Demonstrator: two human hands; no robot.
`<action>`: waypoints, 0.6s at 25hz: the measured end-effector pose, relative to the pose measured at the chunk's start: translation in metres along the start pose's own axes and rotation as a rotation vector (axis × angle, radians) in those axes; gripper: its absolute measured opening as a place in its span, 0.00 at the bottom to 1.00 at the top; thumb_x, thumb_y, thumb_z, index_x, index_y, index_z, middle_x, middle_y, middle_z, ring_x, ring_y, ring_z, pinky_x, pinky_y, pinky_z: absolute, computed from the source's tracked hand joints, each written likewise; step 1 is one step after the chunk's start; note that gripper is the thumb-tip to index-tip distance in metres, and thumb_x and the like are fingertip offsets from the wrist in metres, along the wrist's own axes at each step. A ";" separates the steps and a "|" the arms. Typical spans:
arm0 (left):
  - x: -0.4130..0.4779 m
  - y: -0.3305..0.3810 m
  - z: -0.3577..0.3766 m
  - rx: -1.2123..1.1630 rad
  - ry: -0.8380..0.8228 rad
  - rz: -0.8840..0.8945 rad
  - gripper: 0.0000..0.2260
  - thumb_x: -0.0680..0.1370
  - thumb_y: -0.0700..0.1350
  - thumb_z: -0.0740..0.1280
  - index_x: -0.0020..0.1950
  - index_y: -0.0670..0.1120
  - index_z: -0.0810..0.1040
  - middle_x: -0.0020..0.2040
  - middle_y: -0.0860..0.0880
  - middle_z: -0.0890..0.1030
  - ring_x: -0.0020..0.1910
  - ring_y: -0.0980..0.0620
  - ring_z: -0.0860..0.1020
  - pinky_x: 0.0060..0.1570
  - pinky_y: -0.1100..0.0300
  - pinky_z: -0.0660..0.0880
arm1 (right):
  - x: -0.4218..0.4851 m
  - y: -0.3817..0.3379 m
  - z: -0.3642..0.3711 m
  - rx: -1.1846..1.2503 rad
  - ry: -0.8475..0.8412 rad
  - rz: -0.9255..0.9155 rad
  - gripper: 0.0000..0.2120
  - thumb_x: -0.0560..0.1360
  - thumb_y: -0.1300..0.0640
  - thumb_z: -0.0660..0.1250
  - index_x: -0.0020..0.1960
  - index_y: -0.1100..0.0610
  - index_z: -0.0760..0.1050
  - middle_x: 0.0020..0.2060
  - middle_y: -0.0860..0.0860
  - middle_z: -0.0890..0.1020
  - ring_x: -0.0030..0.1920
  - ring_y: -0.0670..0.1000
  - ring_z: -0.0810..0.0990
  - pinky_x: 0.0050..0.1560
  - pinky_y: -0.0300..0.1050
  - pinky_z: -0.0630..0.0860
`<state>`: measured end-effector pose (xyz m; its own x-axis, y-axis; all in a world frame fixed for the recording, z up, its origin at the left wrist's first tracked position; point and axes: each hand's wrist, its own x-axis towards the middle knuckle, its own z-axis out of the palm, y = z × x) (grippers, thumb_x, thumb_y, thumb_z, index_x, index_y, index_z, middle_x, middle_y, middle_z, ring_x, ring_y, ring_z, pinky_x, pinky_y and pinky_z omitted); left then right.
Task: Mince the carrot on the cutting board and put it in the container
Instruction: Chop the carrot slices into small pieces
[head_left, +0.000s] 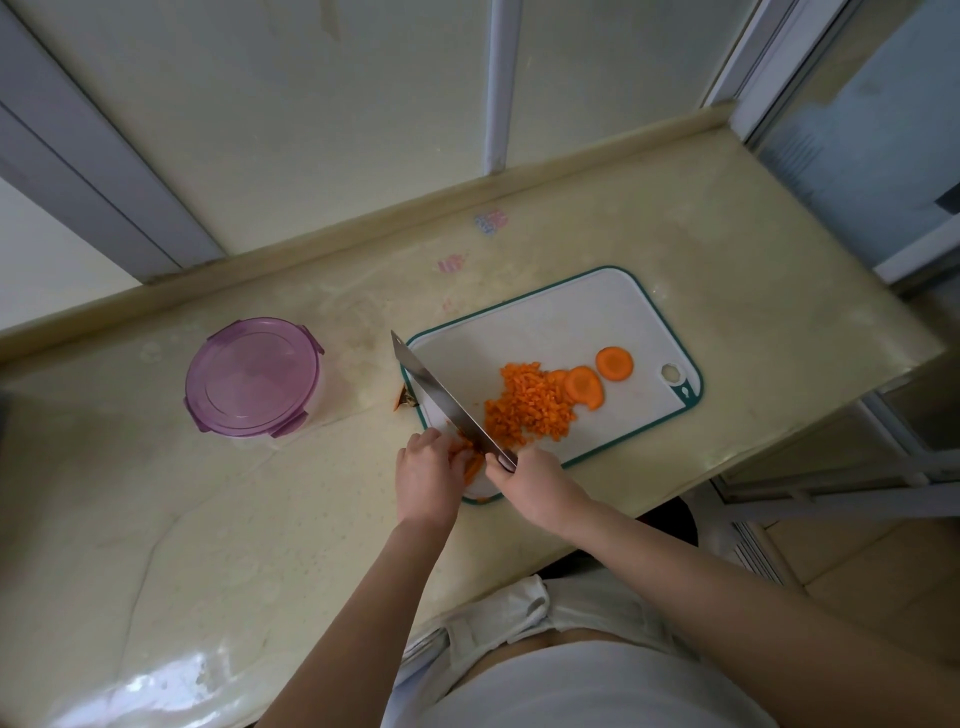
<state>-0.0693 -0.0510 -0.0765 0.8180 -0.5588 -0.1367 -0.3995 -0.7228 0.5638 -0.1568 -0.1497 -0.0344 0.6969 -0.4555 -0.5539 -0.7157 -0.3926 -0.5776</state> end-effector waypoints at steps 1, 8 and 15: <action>0.000 0.001 0.000 0.011 0.002 0.001 0.04 0.72 0.39 0.70 0.39 0.40 0.81 0.39 0.43 0.78 0.43 0.41 0.74 0.42 0.53 0.68 | 0.001 0.000 0.000 -0.005 -0.001 -0.005 0.24 0.80 0.50 0.59 0.28 0.55 0.58 0.23 0.49 0.64 0.24 0.47 0.63 0.26 0.38 0.58; -0.001 0.002 -0.004 0.110 0.025 0.018 0.06 0.75 0.45 0.68 0.45 0.44 0.83 0.44 0.46 0.80 0.47 0.45 0.73 0.45 0.56 0.61 | 0.008 0.007 -0.005 0.100 -0.008 0.014 0.24 0.80 0.49 0.60 0.28 0.55 0.59 0.24 0.50 0.64 0.25 0.49 0.64 0.29 0.42 0.60; 0.003 -0.003 -0.003 -0.012 -0.014 0.005 0.05 0.74 0.43 0.70 0.43 0.41 0.82 0.42 0.45 0.79 0.44 0.43 0.74 0.45 0.54 0.68 | 0.008 0.011 -0.012 0.161 0.054 0.053 0.17 0.79 0.49 0.60 0.37 0.60 0.72 0.29 0.53 0.72 0.32 0.53 0.72 0.31 0.43 0.65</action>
<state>-0.0645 -0.0486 -0.0761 0.8099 -0.5684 -0.1449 -0.3989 -0.7149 0.5743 -0.1597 -0.1672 -0.0377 0.6520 -0.5159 -0.5556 -0.7316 -0.2357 -0.6397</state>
